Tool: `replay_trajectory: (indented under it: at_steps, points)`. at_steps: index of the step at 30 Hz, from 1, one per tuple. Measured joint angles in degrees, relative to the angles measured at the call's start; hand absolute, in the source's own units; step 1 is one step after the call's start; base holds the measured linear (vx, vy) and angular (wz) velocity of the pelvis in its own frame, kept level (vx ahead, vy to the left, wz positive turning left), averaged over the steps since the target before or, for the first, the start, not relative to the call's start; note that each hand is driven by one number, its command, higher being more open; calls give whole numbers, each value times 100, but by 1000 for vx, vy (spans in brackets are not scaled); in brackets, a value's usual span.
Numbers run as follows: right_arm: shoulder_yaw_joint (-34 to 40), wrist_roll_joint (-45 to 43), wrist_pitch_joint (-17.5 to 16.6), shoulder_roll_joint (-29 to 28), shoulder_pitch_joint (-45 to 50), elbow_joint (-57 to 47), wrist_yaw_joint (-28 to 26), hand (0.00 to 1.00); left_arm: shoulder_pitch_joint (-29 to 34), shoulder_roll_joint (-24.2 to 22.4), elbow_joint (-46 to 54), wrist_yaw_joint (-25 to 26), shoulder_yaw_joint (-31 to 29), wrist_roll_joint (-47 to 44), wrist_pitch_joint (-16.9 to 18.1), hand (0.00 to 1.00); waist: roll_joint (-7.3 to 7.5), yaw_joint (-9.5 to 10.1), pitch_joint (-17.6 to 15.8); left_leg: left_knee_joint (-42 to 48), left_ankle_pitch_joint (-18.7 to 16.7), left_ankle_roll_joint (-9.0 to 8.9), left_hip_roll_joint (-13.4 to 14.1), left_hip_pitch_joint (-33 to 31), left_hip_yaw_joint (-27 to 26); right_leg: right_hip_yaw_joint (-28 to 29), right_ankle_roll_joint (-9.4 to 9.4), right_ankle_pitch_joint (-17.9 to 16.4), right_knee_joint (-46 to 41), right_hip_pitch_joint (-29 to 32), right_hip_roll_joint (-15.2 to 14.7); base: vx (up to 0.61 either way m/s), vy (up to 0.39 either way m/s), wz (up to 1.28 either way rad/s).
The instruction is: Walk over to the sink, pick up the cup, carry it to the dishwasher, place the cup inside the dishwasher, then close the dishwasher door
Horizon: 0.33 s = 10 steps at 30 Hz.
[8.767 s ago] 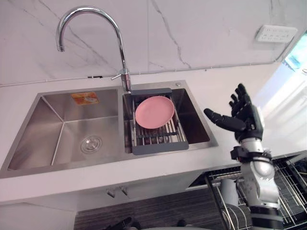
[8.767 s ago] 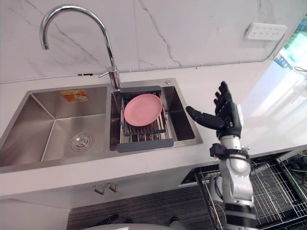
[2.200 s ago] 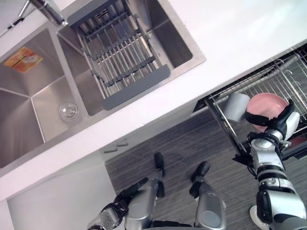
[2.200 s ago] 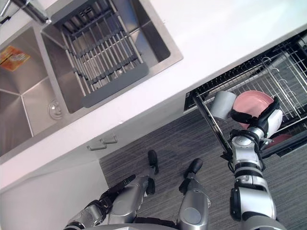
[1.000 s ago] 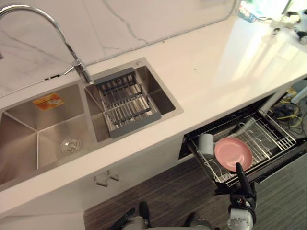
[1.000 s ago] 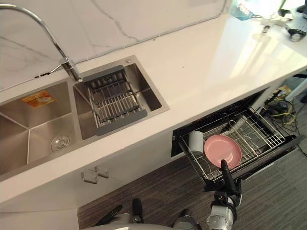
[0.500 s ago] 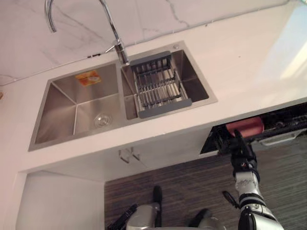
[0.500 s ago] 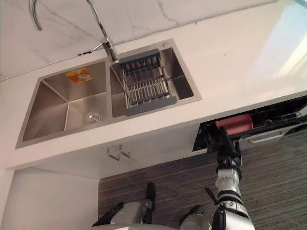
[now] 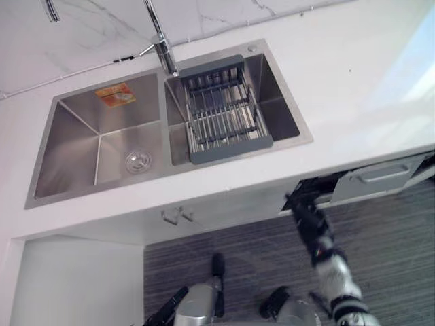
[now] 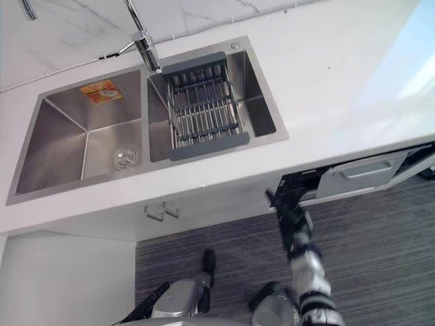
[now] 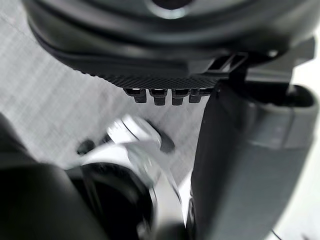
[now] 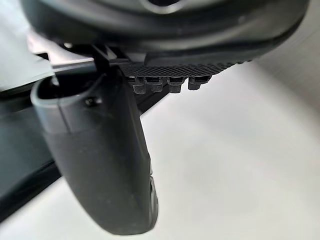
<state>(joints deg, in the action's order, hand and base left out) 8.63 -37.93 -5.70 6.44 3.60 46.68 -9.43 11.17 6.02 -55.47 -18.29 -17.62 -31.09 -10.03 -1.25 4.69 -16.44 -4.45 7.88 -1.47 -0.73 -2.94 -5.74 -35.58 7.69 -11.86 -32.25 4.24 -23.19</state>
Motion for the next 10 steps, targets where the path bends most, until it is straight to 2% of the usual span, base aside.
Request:
replay_trajectory:
  at_steps: [1, 2, 3, 4, 5, 6, 7, 9, 10]
  points:
    - [23, 275, -48, -154, 220, 262, 37, 100, -12, 44, 166, -77, 146, -50, -8, 100, 125, -67, -4, 48, -79, 35, -68, 89, 98, 615, 8, 119, -379, 136, -43, 258, 43, 23]
    - [226, 606, -184, -219, 198, 252, 123, 100, -32, 59, 269, -109, 201, -84, -17, 100, 288, -142, -42, 120, -189, 101, -17, 169, 160, 1075, -84, 392, -898, 387, -58, 285, -4, 15]
    - [288, 678, -189, -237, 162, 302, 153, 100, -53, 110, 257, -69, 232, -90, -19, 100, 304, -196, -42, 130, -256, 116, 49, 229, 194, 1296, -61, 376, -1110, 572, -27, 202, -52, 9]
    - [410, 842, -247, -256, 169, 445, 216, 100, -117, 222, 244, -25, 301, -175, -108, 100, 233, -262, -19, 172, -338, 149, 210, 256, 318, 1504, -41, 46, -783, 627, 218, 156, -95, 31]
    - [513, 975, -283, -260, 208, 572, 248, 100, -193, 281, 253, -25, 309, -341, -142, 100, 196, -303, 1, 221, -408, 97, 378, 267, 440, 1696, -50, -60, -183, 623, 535, 120, -91, 49]
    - [689, 1177, -313, -316, 292, 779, 288, 100, -312, 303, 253, 11, 273, -518, -124, 100, 199, -308, 16, 297, -541, 24, 560, 334, 593, 2037, -40, 6, 691, 664, 901, 141, -108, 47]
    - [759, 1270, -311, -355, 346, 876, 317, 100, -370, 302, 220, 50, 268, -520, -113, 100, 209, -314, 21, 321, -590, 1, 596, 376, 665, 2148, -28, 74, 954, 670, 974, 120, -106, 54]
    - [1042, 1338, -199, -456, 549, 1152, 409, 100, -404, 309, 112, 104, 190, -548, -108, 100, 330, -366, 84, 356, -763, -138, 634, 569, 772, 2452, -27, 688, 1622, 665, 1117, 169, -193, 44]
    - [1147, 1339, -76, -543, 699, 1290, 429, 100, -296, 352, 118, 103, 98, -582, -116, 100, 574, -382, 231, 351, -866, -253, 549, 675, 776, 2581, -33, 1395, 1829, 635, 1096, 150, -187, 24]
